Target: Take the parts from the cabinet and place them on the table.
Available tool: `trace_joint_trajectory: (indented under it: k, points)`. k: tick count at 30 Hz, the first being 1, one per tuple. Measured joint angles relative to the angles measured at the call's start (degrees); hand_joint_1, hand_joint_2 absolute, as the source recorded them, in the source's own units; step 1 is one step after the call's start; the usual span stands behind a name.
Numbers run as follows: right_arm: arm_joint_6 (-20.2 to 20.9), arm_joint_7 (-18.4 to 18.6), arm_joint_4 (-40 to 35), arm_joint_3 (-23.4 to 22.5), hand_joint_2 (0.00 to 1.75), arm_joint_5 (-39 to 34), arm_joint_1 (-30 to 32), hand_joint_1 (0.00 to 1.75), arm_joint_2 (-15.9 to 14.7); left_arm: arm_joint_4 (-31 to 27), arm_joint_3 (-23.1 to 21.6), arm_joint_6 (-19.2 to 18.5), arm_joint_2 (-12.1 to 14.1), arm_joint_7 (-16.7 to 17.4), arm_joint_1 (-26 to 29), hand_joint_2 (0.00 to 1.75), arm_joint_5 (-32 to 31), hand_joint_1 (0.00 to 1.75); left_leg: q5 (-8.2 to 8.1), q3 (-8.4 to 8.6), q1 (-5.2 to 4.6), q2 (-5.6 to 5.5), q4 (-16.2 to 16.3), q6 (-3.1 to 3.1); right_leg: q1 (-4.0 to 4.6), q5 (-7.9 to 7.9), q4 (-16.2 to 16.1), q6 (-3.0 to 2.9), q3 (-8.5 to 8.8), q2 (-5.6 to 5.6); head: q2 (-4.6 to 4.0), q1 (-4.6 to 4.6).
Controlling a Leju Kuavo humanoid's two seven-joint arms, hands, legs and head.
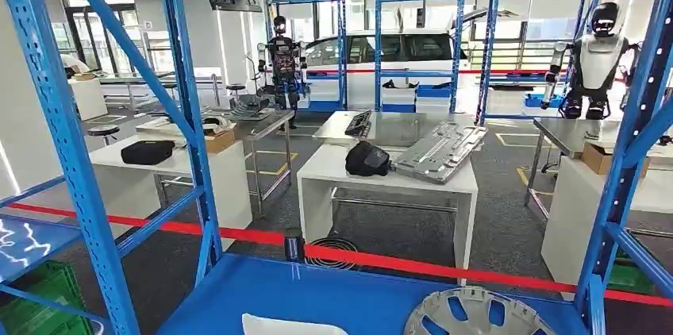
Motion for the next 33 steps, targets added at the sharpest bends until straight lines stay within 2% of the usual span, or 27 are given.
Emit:
trace_joint_trajectory:
  k: [1,2,3,4,5,6,7,8,10,12,13,14,16,17,18,19,20,21,22,23,24,26,28,29,31,32,33]
  points:
    - [0.0,0.1,0.3,0.0,1.75,-0.1,0.0,0.00,0.0,0.0,0.0,0.1,0.0,0.0,0.2,0.00,0.0,0.00,-1.91,-2.33,0.12,0.00,4.9,-0.19,0.06,0.00,0.0,0.00,-0.03,0.00,0.00,0.02]
    - [0.0,0.2,0.6,0.1,1.75,-0.1,0.1,0.00,0.0,0.0,0.0,0.1,0.0,0.0,0.4,0.00,0.0,0.00,-2.91,-4.19,0.18,0.00,8.7,-0.25,0.11,0.00,0.0,-0.01,-0.03,0.00,0.00,0.00]
    - [0.0,0.5,0.9,0.2,1.75,-0.1,0.1,0.00,0.0,0.0,0.0,0.1,-0.1,0.0,0.6,0.00,0.0,0.00,-2.55,-4.76,0.19,0.00,9.6,-0.21,0.14,0.00,0.0,-0.01,-0.01,0.02,0.00,0.00]
    - [0.0,0.7,1.2,0.2,1.75,-0.1,0.1,0.00,0.0,0.0,-0.1,0.1,-0.1,0.0,0.6,0.00,0.0,0.00,-1.05,-3.96,0.19,0.00,7.7,-0.10,0.16,0.00,0.0,0.00,0.02,0.08,0.00,0.00]
    - [-0.2,1.0,1.4,0.2,1.75,-0.1,0.0,0.00,0.0,0.0,-0.1,0.1,-0.1,0.0,0.6,0.00,0.0,0.00,1.54,-1.63,0.18,0.00,2.9,0.12,0.21,0.00,0.0,0.01,0.11,0.14,0.00,-0.02]
    - [-0.3,1.3,1.5,0.2,1.75,0.1,0.0,0.00,0.0,0.0,-0.1,0.1,0.0,0.0,0.6,0.00,0.0,0.00,4.06,1.40,0.11,-0.04,-2.9,0.54,0.24,0.00,0.0,0.02,0.25,0.17,0.00,0.00]
    - [-0.5,1.7,1.7,0.2,1.75,0.3,-0.1,0.00,0.0,0.0,-0.1,0.1,0.0,0.0,0.6,0.00,0.0,0.00,5.59,4.04,-0.04,-0.14,-7.6,1.12,0.22,0.00,0.0,0.04,0.35,0.18,0.00,0.00]
    - [-0.6,1.9,1.8,0.2,1.75,0.3,-0.1,0.00,0.0,0.0,-0.1,0.1,0.1,0.0,0.6,0.00,0.2,0.00,4.72,4.91,-0.39,0.03,-9.2,1.16,0.79,-0.06,0.1,0.20,0.15,0.15,0.00,0.00]
    - [-0.8,2.4,2.5,0.2,1.75,0.8,-0.1,0.00,-0.2,0.0,-0.1,0.2,0.0,0.0,0.6,0.00,0.2,0.00,4.93,4.73,-0.60,0.02,-9.0,1.46,0.60,0.15,0.0,0.77,-0.01,0.13,0.00,0.07]
    - [-0.9,2.6,2.9,0.1,1.75,1.1,-0.1,0.00,-0.4,0.0,-0.2,0.4,0.1,0.0,0.8,0.00,0.2,0.00,5.49,5.03,-0.70,0.06,-9.8,2.27,0.60,0.44,-0.5,1.56,0.12,0.14,0.00,0.02]
    - [-0.9,2.6,3.2,0.0,1.75,1.3,-0.1,0.00,-0.7,-0.1,-0.2,0.5,0.0,0.0,0.7,0.00,0.3,0.00,6.11,5.38,-0.34,0.29,-10.6,2.65,0.43,-0.04,0.4,1.62,-0.54,0.06,0.00,0.11]
    - [-0.9,2.6,3.5,0.0,1.75,1.4,-0.3,0.00,-1.0,-0.1,-0.3,0.6,0.0,0.0,0.6,0.00,0.3,0.00,6.30,5.38,-0.29,0.28,-10.8,3.08,0.48,-1.42,2.6,1.44,-1.62,0.06,0.00,0.24]
    - [-0.9,2.5,4.4,0.0,1.75,1.4,-0.3,0.00,-1.3,-0.1,-0.5,0.7,0.0,-0.1,0.6,0.00,0.3,0.00,6.39,5.10,-0.42,0.21,-10.8,3.26,0.46,-5.41,11.7,0.89,-5.89,0.06,0.00,0.31]
    - [-0.9,2.4,4.8,0.0,1.75,1.5,-0.2,0.00,-1.4,-0.1,-0.5,0.7,0.0,-0.1,0.6,0.00,0.3,0.00,6.40,4.98,-0.45,0.21,-10.7,3.28,0.46,-6.81,16.2,0.93,-7.97,0.06,0.00,0.31]
    - [-0.9,2.3,5.1,0.0,1.75,1.6,-0.1,0.00,-1.4,-0.1,-0.6,0.7,0.0,-0.1,0.6,0.00,0.3,0.00,6.40,4.94,-0.47,0.20,-10.7,3.28,0.45,-7.00,18.1,1.27,-8.87,0.05,0.00,0.33]
    - [-0.9,2.3,5.4,0.0,1.75,1.6,-0.1,0.00,-1.5,-0.1,-0.6,0.7,0.0,-0.1,0.6,0.00,0.3,0.00,6.40,4.97,-0.46,0.18,-10.6,3.27,0.40,-6.15,16.5,1.74,-8.00,0.05,0.00,0.35]
    - [-0.9,2.3,5.6,0.0,1.75,1.6,-0.1,0.00,-1.6,-0.2,-0.6,0.7,0.0,-0.1,0.6,0.00,0.3,0.00,6.38,4.97,-0.43,0.09,-10.5,3.24,0.34,-4.54,12.7,2.25,-5.97,0.01,0.00,0.37]
    - [-0.9,2.3,5.7,0.0,1.75,1.7,-0.2,0.00,-1.7,-0.2,-0.6,0.7,-0.1,-0.1,0.6,0.00,0.3,0.00,6.31,4.97,-0.41,0.04,-10.4,3.13,0.26,-2.59,7.3,2.68,-3.15,-0.05,0.00,0.37]
    - [-0.9,2.3,5.7,-0.1,1.75,1.7,-0.3,0.00,-1.7,-0.2,-0.7,0.7,-0.1,-0.1,0.6,0.00,0.3,0.00,6.14,4.94,-0.42,0.04,-10.1,2.89,0.19,-0.98,1.9,2.87,-0.31,-0.20,0.00,0.42]
    - [-0.9,2.3,5.8,-0.1,1.75,1.7,-0.5,0.00,-1.7,-0.2,-0.7,0.8,-0.1,-0.1,0.6,0.00,0.3,0.00,5.86,4.68,-0.85,0.03,-9.6,2.50,0.39,-1.03,0.0,2.12,0.59,-0.32,0.00,0.44]
    - [-0.9,2.2,5.8,-0.1,1.75,1.8,-0.5,0.00,-1.7,-0.2,-0.7,0.9,-0.1,-0.2,0.5,0.00,0.3,0.00,5.76,4.61,-0.89,0.05,-9.5,2.24,0.43,-0.71,-0.2,1.53,0.82,-0.11,0.00,0.24]
    - [-0.9,2.2,6.0,-0.1,1.75,2.0,-0.7,0.00,-1.7,-0.2,-0.7,1.4,-0.1,-0.4,0.5,0.00,0.7,0.00,5.97,4.59,-0.64,0.08,-9.7,1.73,0.84,-0.69,-0.1,0.94,0.74,-0.09,0.00,0.20]
    - [-0.7,2.2,6.1,-0.2,1.75,2.3,-1.0,0.00,-1.7,-0.3,-0.8,1.6,0.0,-0.4,0.5,0.00,0.9,0.00,5.51,4.05,-0.36,0.03,-9.2,0.99,0.15,-0.32,-0.4,0.34,1.05,-0.08,0.00,0.24]
    - [-0.7,2.1,6.2,-0.2,1.75,2.3,-1.1,0.00,-1.7,-0.3,-0.8,1.6,0.0,-0.4,0.5,0.00,0.9,0.00,4.06,3.42,-0.32,0.01,-7.3,0.57,0.11,-0.39,-0.4,0.16,1.09,-0.09,0.00,0.09]
    - [-0.6,2.0,6.5,-0.2,1.75,2.3,-1.1,0.00,-1.6,-0.3,-0.8,1.7,0.0,-0.4,0.5,0.00,1.0,0.00,-0.48,-0.76,0.05,0.00,1.8,0.04,0.18,-0.34,-0.4,-0.10,0.98,-0.09,0.00,0.00]
    - [-0.5,2.0,6.5,-0.2,1.75,2.3,-1.1,0.00,-1.6,-0.3,-0.8,1.7,0.0,-0.4,0.6,0.00,1.0,0.00,-2.09,-2.96,0.20,0.01,6.3,-0.16,0.21,-0.33,-0.4,-0.11,0.90,-0.09,0.00,0.02]
    - [-0.5,2.0,6.7,-0.2,1.75,2.3,-1.1,0.00,-1.6,-0.3,-0.8,1.7,-0.1,-0.4,0.6,0.00,1.0,0.00,-2.45,-4.14,0.31,0.01,8.7,-0.27,0.22,-0.33,-0.4,-0.11,0.87,-0.09,0.00,-0.02]
